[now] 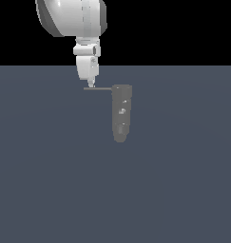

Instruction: Turn on the faucet by rotating a designated handle.

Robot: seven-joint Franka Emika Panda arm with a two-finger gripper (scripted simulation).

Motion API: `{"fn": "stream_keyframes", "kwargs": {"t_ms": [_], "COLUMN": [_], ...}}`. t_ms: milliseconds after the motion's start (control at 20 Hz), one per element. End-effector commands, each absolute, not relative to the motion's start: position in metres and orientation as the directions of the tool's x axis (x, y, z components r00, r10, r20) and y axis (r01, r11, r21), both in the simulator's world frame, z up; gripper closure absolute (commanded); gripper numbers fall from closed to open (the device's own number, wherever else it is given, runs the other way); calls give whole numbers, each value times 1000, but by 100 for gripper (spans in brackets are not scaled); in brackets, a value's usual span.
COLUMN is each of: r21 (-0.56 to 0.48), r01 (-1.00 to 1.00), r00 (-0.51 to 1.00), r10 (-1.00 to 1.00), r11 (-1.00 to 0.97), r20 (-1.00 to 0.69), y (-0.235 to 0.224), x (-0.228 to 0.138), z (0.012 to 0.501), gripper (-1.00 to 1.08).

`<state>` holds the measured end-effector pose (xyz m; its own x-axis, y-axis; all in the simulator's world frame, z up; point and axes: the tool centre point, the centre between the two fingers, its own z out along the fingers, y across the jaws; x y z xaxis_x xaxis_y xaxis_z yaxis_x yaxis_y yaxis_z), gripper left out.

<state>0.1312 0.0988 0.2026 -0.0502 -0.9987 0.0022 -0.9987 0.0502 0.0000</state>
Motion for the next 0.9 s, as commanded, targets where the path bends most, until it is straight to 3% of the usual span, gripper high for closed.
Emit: {"fn": "stream_keyframes", "kwargs": {"t_ms": [0, 850], "r21": [0, 0], "r01": [-998, -998], "r00": [-60, -60], "r10": [-998, -998], "r11": [60, 60], "r20": [1, 1], "y": [98, 98], "x": [134, 105], "z": [201, 201], "gripper": [108, 108]}}
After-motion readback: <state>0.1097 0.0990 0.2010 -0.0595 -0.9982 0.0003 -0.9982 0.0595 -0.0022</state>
